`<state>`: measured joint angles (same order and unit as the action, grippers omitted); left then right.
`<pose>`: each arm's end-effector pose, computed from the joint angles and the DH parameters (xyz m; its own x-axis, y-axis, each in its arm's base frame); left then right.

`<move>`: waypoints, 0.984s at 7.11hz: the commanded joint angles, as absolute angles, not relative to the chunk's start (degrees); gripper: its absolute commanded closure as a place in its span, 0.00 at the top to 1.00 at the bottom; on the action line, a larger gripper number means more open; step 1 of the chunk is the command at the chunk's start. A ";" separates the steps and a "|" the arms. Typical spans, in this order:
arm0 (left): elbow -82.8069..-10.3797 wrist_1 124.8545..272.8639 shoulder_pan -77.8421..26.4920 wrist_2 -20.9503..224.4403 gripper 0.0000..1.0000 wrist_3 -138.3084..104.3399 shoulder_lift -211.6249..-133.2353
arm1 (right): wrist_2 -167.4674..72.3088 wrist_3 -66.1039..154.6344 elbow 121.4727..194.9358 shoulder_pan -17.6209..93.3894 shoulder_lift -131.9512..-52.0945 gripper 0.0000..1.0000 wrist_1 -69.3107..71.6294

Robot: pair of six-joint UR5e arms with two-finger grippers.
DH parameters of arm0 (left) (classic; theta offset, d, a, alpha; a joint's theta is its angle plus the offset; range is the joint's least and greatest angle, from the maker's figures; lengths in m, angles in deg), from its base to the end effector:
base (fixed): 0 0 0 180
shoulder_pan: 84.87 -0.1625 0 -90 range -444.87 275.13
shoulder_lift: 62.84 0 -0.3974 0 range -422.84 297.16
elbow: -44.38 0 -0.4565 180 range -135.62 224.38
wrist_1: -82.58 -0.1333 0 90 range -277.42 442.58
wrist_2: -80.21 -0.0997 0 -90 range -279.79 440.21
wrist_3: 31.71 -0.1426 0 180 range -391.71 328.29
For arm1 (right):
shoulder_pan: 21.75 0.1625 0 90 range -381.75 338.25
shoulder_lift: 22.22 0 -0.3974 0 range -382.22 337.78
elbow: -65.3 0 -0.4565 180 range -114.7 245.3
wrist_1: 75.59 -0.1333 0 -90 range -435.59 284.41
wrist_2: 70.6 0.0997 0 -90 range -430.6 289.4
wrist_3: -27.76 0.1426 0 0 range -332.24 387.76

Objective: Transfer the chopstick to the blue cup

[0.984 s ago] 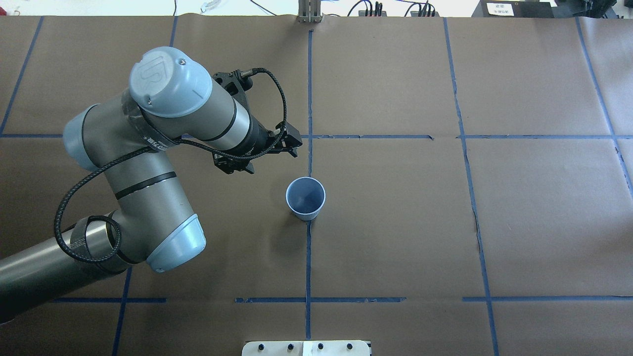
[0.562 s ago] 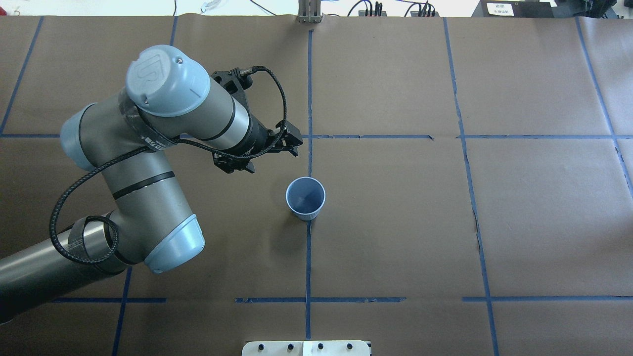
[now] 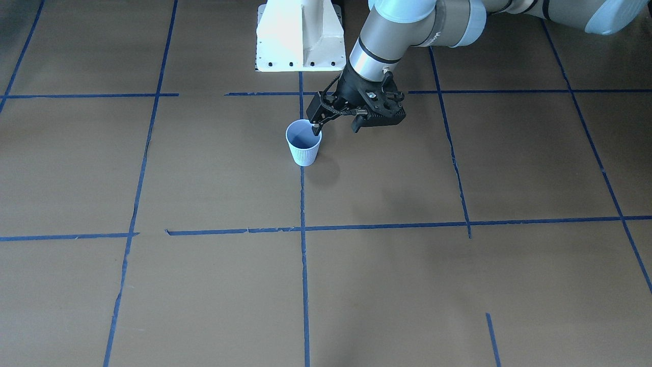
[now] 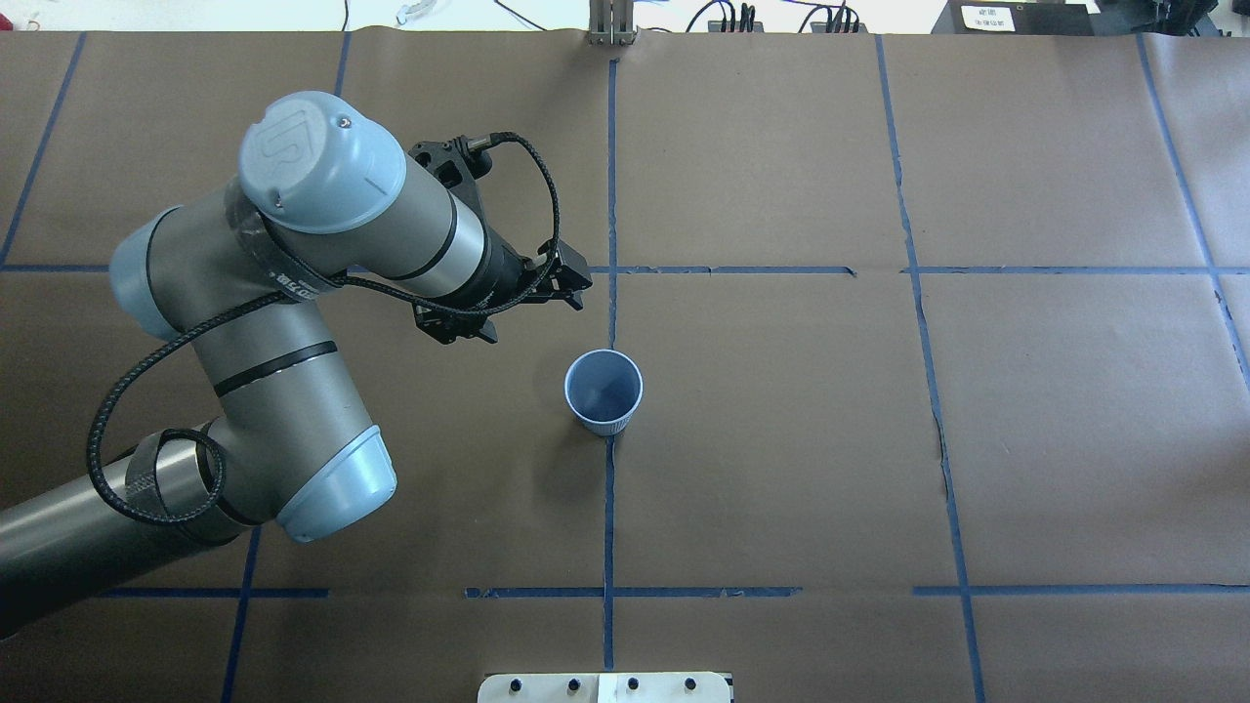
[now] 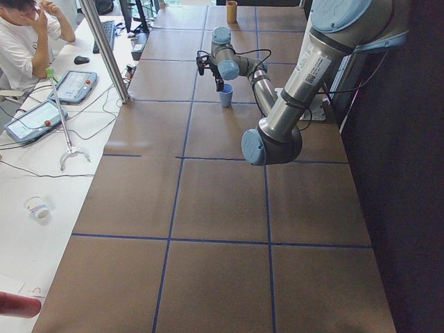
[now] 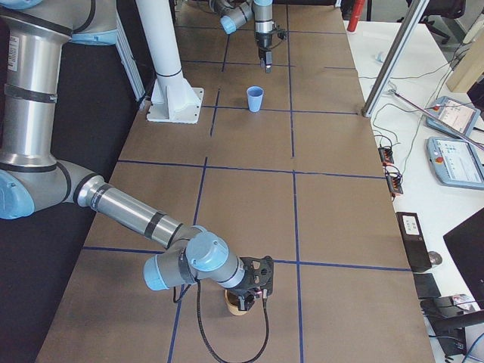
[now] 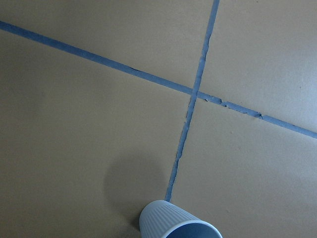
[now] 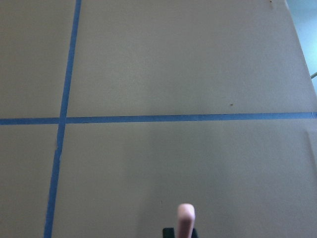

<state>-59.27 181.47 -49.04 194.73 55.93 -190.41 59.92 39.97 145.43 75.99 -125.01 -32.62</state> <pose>0.5164 -0.4642 0.0998 0.4136 -0.2524 -0.8748 0.2240 0.9595 -0.1709 0.1034 -0.4591 0.7835 0.7456 0.0313 0.6657 -0.2868 0.9167 0.2781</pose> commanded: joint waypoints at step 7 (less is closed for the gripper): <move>-59.60 182.07 -49.19 194.82 1.00 55.65 -190.10 | 73.00 35.83 159.32 98.14 -128.04 0.00 -33.23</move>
